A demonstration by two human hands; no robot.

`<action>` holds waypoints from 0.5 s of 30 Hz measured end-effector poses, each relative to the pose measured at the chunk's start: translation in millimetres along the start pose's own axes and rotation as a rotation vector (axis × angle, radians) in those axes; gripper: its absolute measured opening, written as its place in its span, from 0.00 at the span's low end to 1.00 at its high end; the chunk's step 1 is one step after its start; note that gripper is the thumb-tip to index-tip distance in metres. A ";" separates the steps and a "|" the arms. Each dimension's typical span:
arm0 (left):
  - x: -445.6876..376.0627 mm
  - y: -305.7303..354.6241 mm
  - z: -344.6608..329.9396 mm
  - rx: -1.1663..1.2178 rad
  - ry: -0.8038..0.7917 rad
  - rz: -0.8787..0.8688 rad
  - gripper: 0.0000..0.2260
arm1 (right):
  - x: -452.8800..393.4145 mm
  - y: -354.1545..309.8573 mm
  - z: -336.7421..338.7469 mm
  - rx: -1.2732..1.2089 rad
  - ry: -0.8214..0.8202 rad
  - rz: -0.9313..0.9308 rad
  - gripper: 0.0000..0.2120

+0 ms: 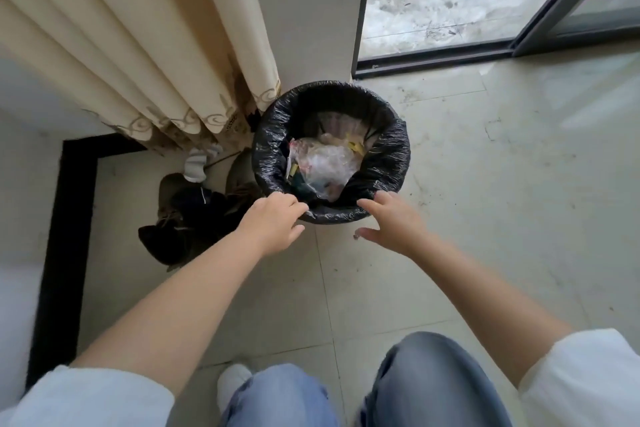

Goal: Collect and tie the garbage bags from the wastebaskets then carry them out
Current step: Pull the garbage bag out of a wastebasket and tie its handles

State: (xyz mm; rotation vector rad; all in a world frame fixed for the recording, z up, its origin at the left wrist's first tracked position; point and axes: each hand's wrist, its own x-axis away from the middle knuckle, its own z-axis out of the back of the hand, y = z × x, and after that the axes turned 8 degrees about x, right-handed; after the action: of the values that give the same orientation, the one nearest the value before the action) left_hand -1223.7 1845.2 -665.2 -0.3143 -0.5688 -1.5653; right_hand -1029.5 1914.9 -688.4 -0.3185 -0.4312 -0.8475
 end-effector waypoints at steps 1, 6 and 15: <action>-14.1 -7.7 -7.9 -0.038 0.012 -0.065 0.21 | -12.5 1.6 -7.5 0.058 0.066 0.084 0.22; -57.2 -33.1 -25.2 -0.018 0.007 -0.270 0.17 | -52.7 5.2 -14.0 0.155 0.130 0.288 0.13; -65.6 -38.6 -20.3 0.276 0.335 -0.071 0.12 | -57.2 1.0 -4.7 -0.022 0.323 -0.008 0.13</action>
State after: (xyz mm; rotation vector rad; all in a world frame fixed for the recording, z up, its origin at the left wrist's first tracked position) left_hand -1253.3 1889.9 -722.9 0.1770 -0.5278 -1.5424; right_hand -1061.0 1950.7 -720.4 -0.1950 -0.1221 -0.8940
